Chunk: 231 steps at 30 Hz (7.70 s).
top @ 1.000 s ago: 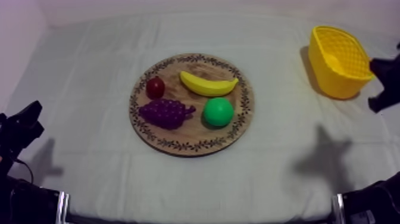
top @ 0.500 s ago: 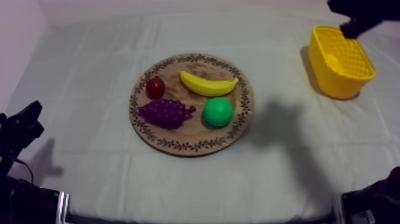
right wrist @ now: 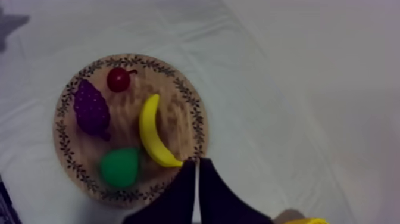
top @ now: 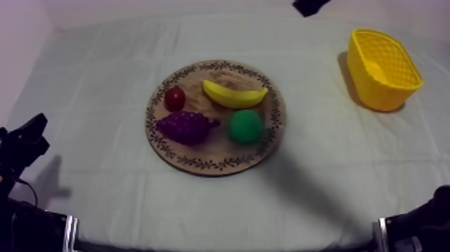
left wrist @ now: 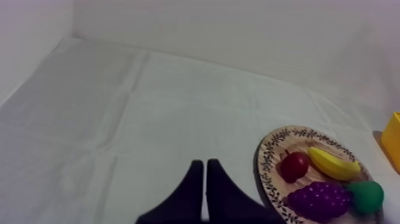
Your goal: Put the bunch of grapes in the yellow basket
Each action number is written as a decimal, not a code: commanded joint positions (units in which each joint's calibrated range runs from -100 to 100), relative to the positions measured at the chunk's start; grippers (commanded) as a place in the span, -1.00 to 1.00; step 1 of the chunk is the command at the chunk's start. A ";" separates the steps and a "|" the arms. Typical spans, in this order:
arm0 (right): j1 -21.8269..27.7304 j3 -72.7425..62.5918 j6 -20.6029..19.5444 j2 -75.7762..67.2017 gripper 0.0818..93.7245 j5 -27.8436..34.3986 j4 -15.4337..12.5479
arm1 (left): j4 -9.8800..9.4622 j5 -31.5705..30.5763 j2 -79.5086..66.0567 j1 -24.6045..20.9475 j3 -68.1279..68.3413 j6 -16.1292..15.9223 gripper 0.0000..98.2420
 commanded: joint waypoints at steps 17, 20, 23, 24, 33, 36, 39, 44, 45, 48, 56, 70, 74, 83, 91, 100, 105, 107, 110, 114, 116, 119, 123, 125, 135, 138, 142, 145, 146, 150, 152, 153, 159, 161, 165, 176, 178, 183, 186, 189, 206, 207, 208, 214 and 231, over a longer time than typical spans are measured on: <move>-6.76 -14.91 1.49 21.80 -0.99 8.30 -3.10 | -0.04 -0.03 0.00 -0.01 -0.04 -0.01 -1.00; -7.68 -16.55 1.62 24.43 -0.97 9.56 -3.67 | -0.04 -0.03 0.00 -0.01 -0.04 -0.01 -1.00; -8.45 -17.87 1.46 26.99 -0.89 10.32 -3.95 | -0.04 -0.03 0.00 -0.01 -0.04 -0.01 -1.00; -8.67 -18.23 1.26 27.76 -0.85 10.44 -3.94 | -0.04 -0.03 0.00 -0.01 -0.04 -0.01 -1.00; -9.49 -21.76 -0.21 32.22 -0.44 11.38 -2.64 | -0.04 -0.03 0.00 -0.01 -0.04 -0.01 -1.00; -9.58 -22.40 -0.09 32.95 -0.12 12.00 -2.28 | -0.04 -0.03 0.00 -0.01 -0.04 -0.01 -1.00; -9.58 -22.63 0.32 33.39 0.13 12.46 -2.06 | -0.04 -0.03 0.00 -0.01 -0.04 -0.01 -1.00; -9.38 -22.73 1.78 33.77 0.37 12.87 -2.38 | -0.04 -0.03 0.00 -0.01 -0.04 -0.01 -1.00; -9.31 -22.74 2.14 33.88 0.40 12.91 -2.54 | -0.04 -0.03 0.00 -0.01 -0.04 -0.01 -1.00; -9.15 -22.59 3.45 34.46 0.46 12.63 -3.20 | -0.04 -0.03 0.00 -0.01 -0.04 -0.01 -1.00; -8.43 -21.55 5.96 37.83 0.50 9.88 -4.46 | -0.04 -0.03 0.00 -0.01 -0.04 -0.01 -1.00; -9.50 -25.89 7.12 49.19 0.46 9.59 -4.07 | -0.04 -0.03 0.00 -0.01 -0.04 -0.01 -1.00; -9.44 -27.33 7.21 52.19 0.45 9.61 -4.01 | -0.04 -0.03 0.00 -0.01 -0.04 -0.01 -1.00; -8.76 -30.83 7.56 58.01 0.40 9.32 -3.90 | -0.04 -0.03 0.00 -0.01 -0.04 -0.01 -1.00; -8.49 -31.81 8.69 61.35 0.24 8.29 -4.43 | -0.04 -0.03 0.00 -0.01 -0.04 -0.01 -1.00; -8.14 -31.51 10.33 61.42 -0.13 7.48 -5.34 | -0.04 -0.03 0.00 -0.01 -0.04 -0.01 -1.00; -7.56 -29.52 10.46 57.76 -0.18 7.61 -5.35 | -0.04 -0.03 0.00 -0.01 -0.04 -0.01 -1.00; -7.28 -28.18 10.49 55.25 -0.18 7.74 -5.26 | -0.04 -0.03 0.00 -0.01 -0.04 -0.01 -1.00; -6.67 -25.99 10.32 50.51 -0.18 7.80 -4.70 | -0.04 -0.03 0.00 -0.01 -0.04 -0.01 -1.00; -5.24 -23.44 9.15 43.53 -0.17 7.02 -3.14 | -0.04 -0.03 0.00 -0.01 -0.04 -0.01 -1.00; -4.14 -22.19 8.15 40.12 -0.17 6.00 -2.14 | -0.04 -0.03 0.00 -0.01 -0.04 -0.01 -1.00; -2.16 -20.27 6.74 35.31 -0.16 4.52 -0.76 | -0.04 -0.03 0.00 -0.01 -0.04 -0.01 -1.00; 1.09 -17.23 5.23 29.29 -0.15 2.90 0.57 | -0.04 -0.03 0.00 -0.01 -0.04 0.02 -1.00; 2.92 -15.74 4.32 26.52 -0.15 2.14 1.22 | -0.04 -0.03 0.00 -0.01 -0.04 0.03 -1.00; 13.64 -10.03 -1.17 17.48 -0.14 -1.96 4.75 | -0.04 -0.03 0.00 -0.01 -0.04 0.04 -1.00; 17.42 -8.52 -2.59 16.17 -0.14 -3.47 5.39 | -0.04 -0.03 0.00 -0.01 -0.04 0.04 -1.00; 22.37 -6.99 -3.93 14.99 -0.14 -5.21 5.79 | -0.04 -0.03 0.00 -0.01 -0.04 0.04 -1.00; 25.61 -5.79 -4.91 14.33 -0.14 -6.58 5.99 | -0.04 -0.03 0.00 -0.01 -0.04 0.04 -1.00; 26.62 -5.35 -5.22 14.14 -0.14 -7.02 6.04 | -0.04 -0.03 0.00 -0.01 -0.04 0.04 -1.00; 30.15 -3.26 -6.87 13.73 -0.14 -8.83 6.36 | -0.04 -0.03 0.00 -0.01 -0.04 0.04 -1.00; 31.64 -1.79 -7.78 13.78 -0.14 -9.74 6.54 | -0.04 -0.03 0.00 -0.01 -0.04 0.04 -1.00; 32.34 -0.94 -8.11 13.83 -0.14 -10.18 6.59 | -0.04 -0.03 0.00 -0.01 -0.04 0.04 -1.00; 35.06 4.55 -7.12 15.26 -0.13 -11.84 5.43 | -0.04 -0.03 0.00 -0.01 -0.04 0.04 -1.00; 35.53 5.99 -6.30 16.19 -0.13 -12.37 4.69 | -0.04 -0.03 0.00 -0.01 -0.04 0.04 -1.00; 36.11 7.89 -4.65 18.73 -0.11 -13.59 2.98 | -0.04 -0.03 0.00 -0.01 -0.04 0.04 -1.00; 36.60 7.86 -2.81 28.32 0.12 -18.26 0.75 | -0.04 -0.03 0.00 -0.01 -0.04 0.04 -1.00; 36.67 7.56 -2.51 29.46 0.21 -19.25 0.30 | -0.04 -0.03 0.00 -0.01 -0.04 0.04 -1.00; 36.83 8.22 -2.16 30.27 0.41 -22.88 -0.17 | -0.04 -0.03 0.00 -0.01 -0.04 0.04 -1.00; 36.85 9.27 -2.20 29.43 0.45 -24.87 -0.13 | -0.04 -0.03 0.00 -0.01 -0.04 0.04 -1.00; 36.83 10.88 -2.54 27.04 0.46 -26.43 0.38 | -0.04 -0.03 0.00 -0.01 -0.04 0.04 -1.00; 38.67 33.63 -3.20 -7.15 0.26 -34.39 2.95 | -0.04 -0.03 0.00 -0.01 -0.04 0.04 -1.00; 39.09 35.76 -3.21 -9.79 0.23 -35.27 3.17 | -0.04 -0.03 0.00 -0.01 -0.04 0.04 -1.00; 39.48 37.95 -3.17 -12.47 0.20 -36.16 3.35 | -0.04 -0.03 0.00 -0.01 -0.04 0.04 -1.00; 40.94 50.30 -2.28 -28.36 0.12 -39.51 3.39 | -0.04 -0.03 0.00 -0.01 -0.04 0.04 -1.00; 37.25 74.68 -4.97 -64.58 -0.20 -38.66 3.42 | -0.04 -0.03 0.00 -0.01 -0.04 0.04 -1.00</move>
